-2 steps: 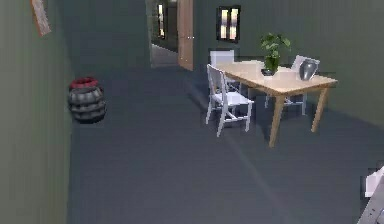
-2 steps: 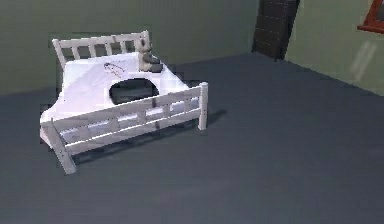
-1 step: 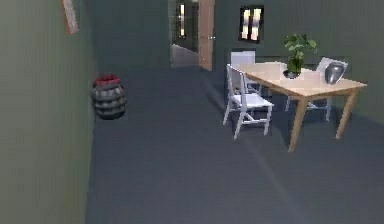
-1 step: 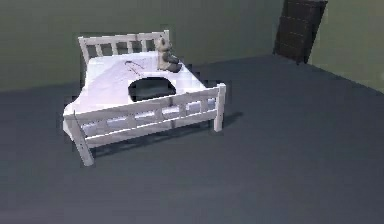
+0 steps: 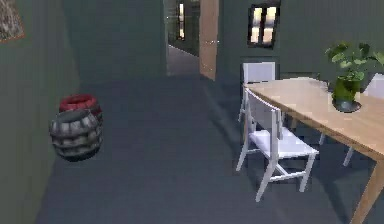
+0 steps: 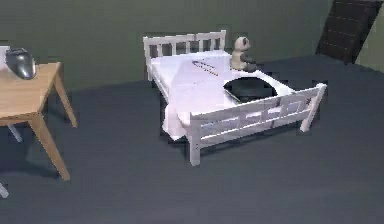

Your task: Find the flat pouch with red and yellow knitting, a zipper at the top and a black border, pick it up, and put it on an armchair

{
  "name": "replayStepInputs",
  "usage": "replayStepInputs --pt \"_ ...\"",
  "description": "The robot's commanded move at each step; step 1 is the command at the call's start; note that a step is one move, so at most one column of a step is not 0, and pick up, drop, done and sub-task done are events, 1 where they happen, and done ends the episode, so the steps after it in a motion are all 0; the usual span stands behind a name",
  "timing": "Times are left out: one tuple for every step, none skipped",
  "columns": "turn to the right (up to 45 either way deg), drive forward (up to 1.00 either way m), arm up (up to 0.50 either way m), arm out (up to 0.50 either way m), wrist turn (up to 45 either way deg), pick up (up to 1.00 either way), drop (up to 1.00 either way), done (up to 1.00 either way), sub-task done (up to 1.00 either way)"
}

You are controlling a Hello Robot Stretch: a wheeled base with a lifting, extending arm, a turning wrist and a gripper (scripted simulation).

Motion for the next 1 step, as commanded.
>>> replayStepInputs --pt "0.0 1.0 0.0 0.0 0.0 0.0 0.0 0.0 0.0"
